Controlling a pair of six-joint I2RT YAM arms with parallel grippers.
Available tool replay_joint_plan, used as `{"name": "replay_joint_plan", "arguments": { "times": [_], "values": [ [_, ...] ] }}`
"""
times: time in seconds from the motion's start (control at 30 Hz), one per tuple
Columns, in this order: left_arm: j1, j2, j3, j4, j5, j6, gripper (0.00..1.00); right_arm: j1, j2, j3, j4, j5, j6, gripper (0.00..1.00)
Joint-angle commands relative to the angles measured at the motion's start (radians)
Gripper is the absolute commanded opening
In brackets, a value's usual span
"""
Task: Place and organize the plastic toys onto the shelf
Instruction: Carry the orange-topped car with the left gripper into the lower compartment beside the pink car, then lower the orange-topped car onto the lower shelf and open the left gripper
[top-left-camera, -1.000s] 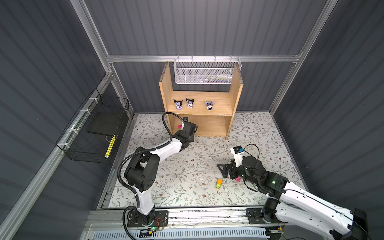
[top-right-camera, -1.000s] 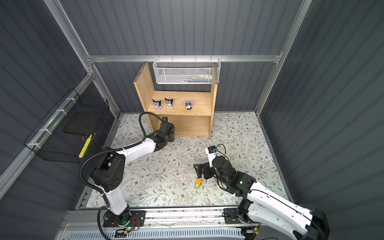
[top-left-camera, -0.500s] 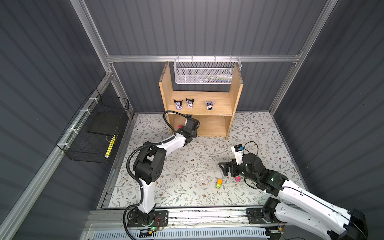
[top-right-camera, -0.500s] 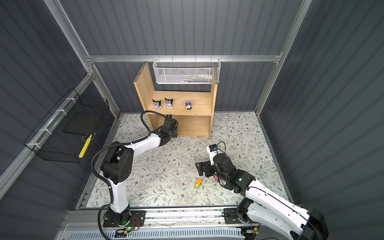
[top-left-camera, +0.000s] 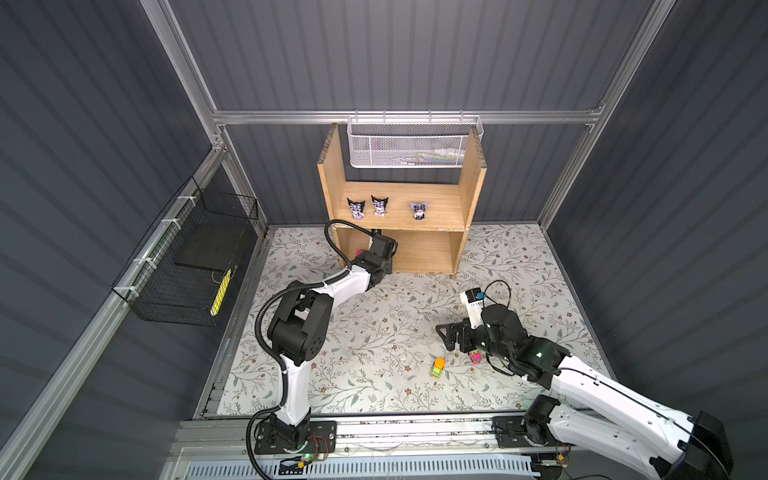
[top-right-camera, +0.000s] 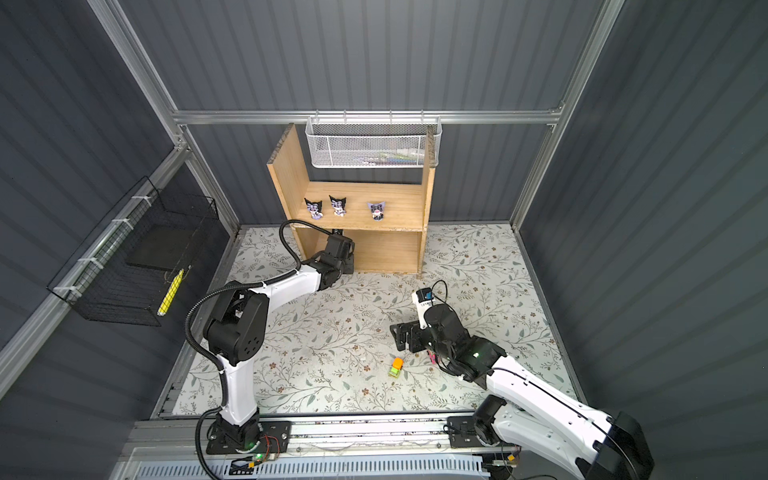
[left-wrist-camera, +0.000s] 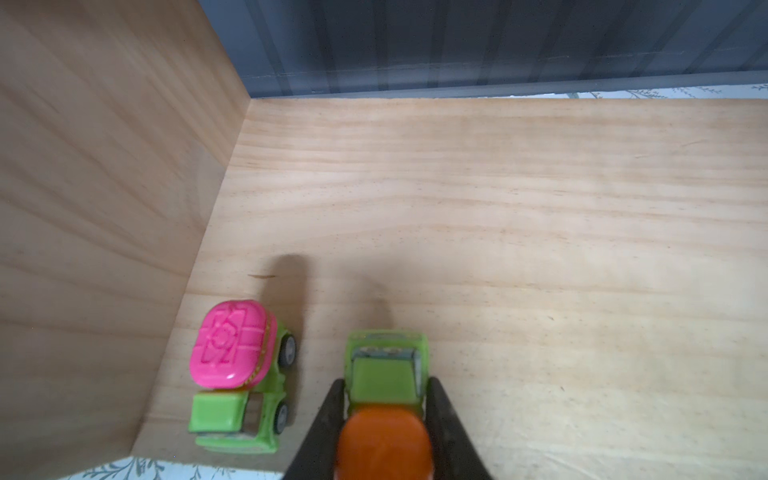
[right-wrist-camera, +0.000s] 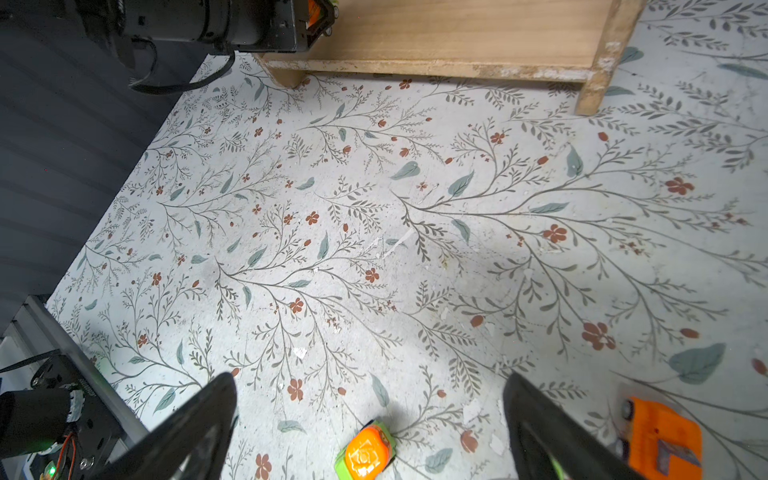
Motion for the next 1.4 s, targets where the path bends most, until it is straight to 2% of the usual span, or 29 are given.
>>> {"name": "replay_joint_plan", "arguments": {
  "times": [0.0, 0.87, 1.17, 1.37],
  "values": [
    [0.020, 0.029, 0.019, 0.007, 0.014, 0.012, 0.27, -0.007, -0.003, 0.001, 0.020, -0.009, -0.005, 0.99],
    [0.030, 0.027, -0.014, 0.014, 0.022, 0.001, 0.32, -0.016, 0.011, -0.009, 0.038, -0.026, 0.004, 0.99],
    [0.030, 0.018, -0.020, 0.019, 0.023, -0.001, 0.36, -0.016, 0.008, -0.008, 0.037, -0.031, 0.004, 0.99],
    [0.030, 0.004, -0.059, 0.020, 0.034, -0.006, 0.43, -0.016, 0.005, -0.010, 0.036, -0.033, 0.007, 0.99]
  ]
}}
